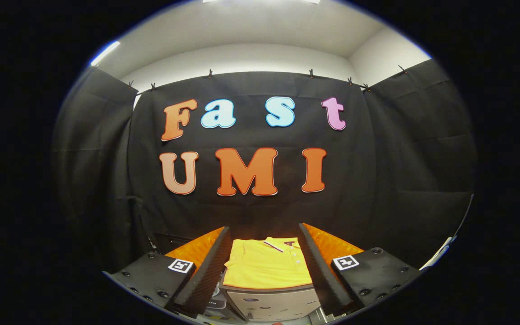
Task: Put the clothes into the washing machine and then close the washing machine lid.
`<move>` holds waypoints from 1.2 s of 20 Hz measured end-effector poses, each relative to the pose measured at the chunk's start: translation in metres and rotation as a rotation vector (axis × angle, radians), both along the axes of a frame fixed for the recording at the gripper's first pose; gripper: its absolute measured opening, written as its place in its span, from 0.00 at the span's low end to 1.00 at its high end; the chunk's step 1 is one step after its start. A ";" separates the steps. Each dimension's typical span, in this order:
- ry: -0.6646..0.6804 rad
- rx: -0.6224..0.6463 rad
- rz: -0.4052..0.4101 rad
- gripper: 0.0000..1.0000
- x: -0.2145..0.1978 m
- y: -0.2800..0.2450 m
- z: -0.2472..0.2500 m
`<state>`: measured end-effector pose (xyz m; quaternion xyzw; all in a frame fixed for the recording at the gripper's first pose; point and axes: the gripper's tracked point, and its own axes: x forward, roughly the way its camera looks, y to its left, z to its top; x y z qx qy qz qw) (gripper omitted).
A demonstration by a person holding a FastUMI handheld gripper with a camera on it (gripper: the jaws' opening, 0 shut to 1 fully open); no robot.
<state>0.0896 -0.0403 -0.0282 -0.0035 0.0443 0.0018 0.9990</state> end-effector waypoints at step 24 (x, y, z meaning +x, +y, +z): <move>0.517 0.006 -0.032 0.97 0.197 -0.086 -0.233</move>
